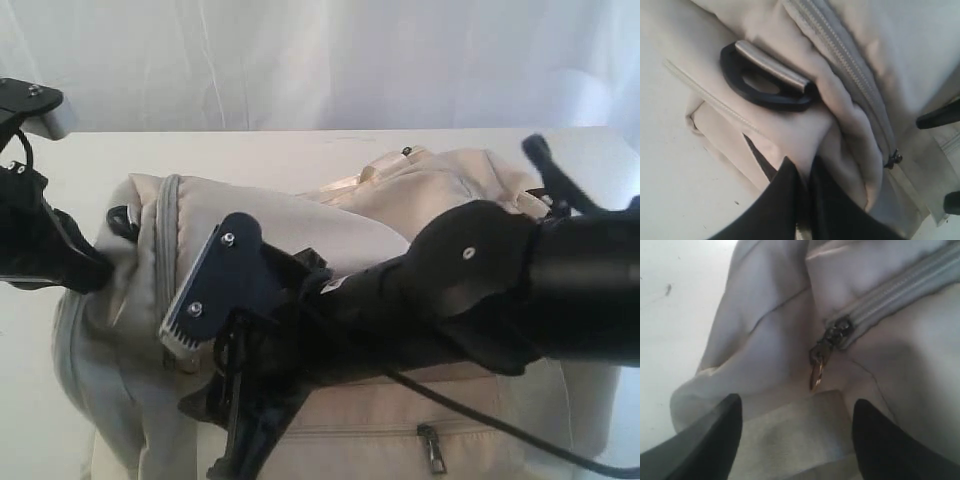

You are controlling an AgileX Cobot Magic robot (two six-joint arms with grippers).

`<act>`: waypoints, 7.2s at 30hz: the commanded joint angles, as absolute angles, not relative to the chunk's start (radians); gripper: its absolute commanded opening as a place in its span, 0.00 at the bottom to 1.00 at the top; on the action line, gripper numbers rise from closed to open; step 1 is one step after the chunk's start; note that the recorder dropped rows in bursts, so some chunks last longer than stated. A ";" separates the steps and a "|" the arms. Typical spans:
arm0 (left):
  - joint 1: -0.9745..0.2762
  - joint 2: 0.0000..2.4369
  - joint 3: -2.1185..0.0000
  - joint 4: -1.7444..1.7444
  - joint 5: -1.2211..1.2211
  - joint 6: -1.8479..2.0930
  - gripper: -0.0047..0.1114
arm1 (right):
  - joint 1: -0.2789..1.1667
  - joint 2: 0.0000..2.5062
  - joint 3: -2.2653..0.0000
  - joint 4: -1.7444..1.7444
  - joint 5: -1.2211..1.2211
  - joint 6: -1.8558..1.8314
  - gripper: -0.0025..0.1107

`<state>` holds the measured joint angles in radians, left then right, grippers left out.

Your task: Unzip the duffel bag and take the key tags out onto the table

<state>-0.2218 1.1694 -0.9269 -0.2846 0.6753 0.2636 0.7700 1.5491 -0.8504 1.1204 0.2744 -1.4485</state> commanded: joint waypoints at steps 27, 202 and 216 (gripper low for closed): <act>-0.223 1.163 -0.932 -0.332 0.727 0.266 0.04 | 0.821 1.668 -0.929 1.132 0.179 -1.453 0.28; -0.223 1.163 -0.932 -0.332 0.733 0.268 0.04 | 0.858 1.725 -0.954 0.413 0.107 -0.635 0.30; -0.223 1.163 -0.932 -0.332 0.733 0.268 0.04 | 0.858 1.696 -0.954 0.406 0.187 -0.631 0.02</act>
